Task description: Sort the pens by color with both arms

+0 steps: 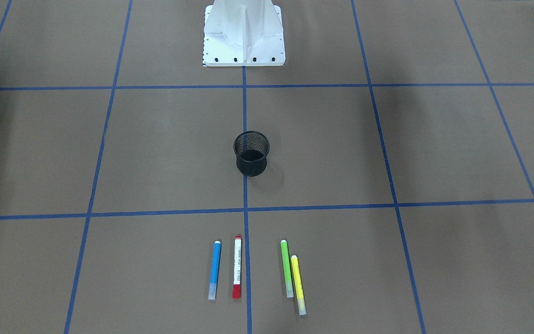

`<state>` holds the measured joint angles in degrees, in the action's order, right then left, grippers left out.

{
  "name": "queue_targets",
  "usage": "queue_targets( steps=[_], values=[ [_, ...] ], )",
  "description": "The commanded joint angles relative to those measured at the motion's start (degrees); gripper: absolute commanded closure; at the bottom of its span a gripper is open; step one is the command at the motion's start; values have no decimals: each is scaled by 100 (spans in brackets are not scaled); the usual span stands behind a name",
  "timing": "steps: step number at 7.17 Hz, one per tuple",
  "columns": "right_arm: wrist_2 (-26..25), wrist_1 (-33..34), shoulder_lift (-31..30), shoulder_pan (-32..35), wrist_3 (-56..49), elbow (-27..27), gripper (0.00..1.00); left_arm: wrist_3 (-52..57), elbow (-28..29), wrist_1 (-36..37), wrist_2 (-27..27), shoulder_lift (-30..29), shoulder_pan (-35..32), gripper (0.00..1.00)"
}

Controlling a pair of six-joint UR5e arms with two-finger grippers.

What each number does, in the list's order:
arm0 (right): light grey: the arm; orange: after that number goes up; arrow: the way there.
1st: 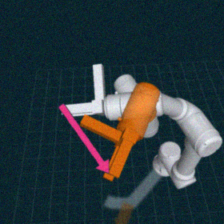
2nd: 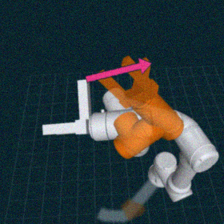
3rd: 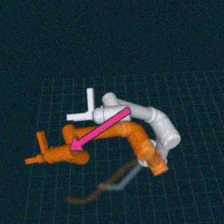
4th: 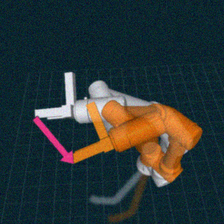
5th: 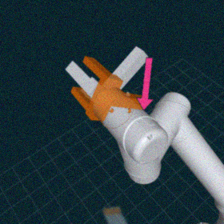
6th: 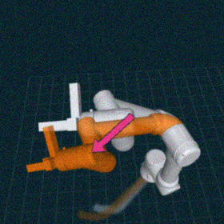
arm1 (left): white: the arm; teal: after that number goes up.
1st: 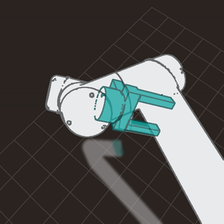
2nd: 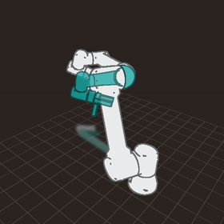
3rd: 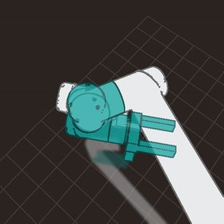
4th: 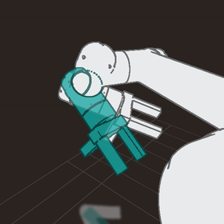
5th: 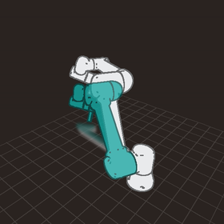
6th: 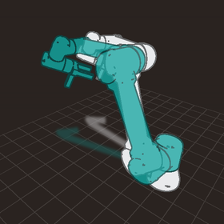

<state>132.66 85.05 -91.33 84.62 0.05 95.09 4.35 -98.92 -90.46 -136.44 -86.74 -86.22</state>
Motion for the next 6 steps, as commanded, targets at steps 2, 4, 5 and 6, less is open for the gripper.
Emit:
queue_targets(
  steps=[2, 4, 5, 6],
  values=[
    [49, 20, -34, 54, 13, 131, 0, 5, -39, -15, 12, -79, -9, 0],
    [-29, 55, -8, 151, 13, 141, 0, -4, -30, -16, 12, -71, -9, 0],
    [-108, 55, 28, 151, 13, 63, 0, -13, -31, -16, 12, -62, -9, 0],
    [-118, 90, 37, 107, 13, 27, 0, -13, -4, -16, 4, -62, -9, 0]
  ],
)
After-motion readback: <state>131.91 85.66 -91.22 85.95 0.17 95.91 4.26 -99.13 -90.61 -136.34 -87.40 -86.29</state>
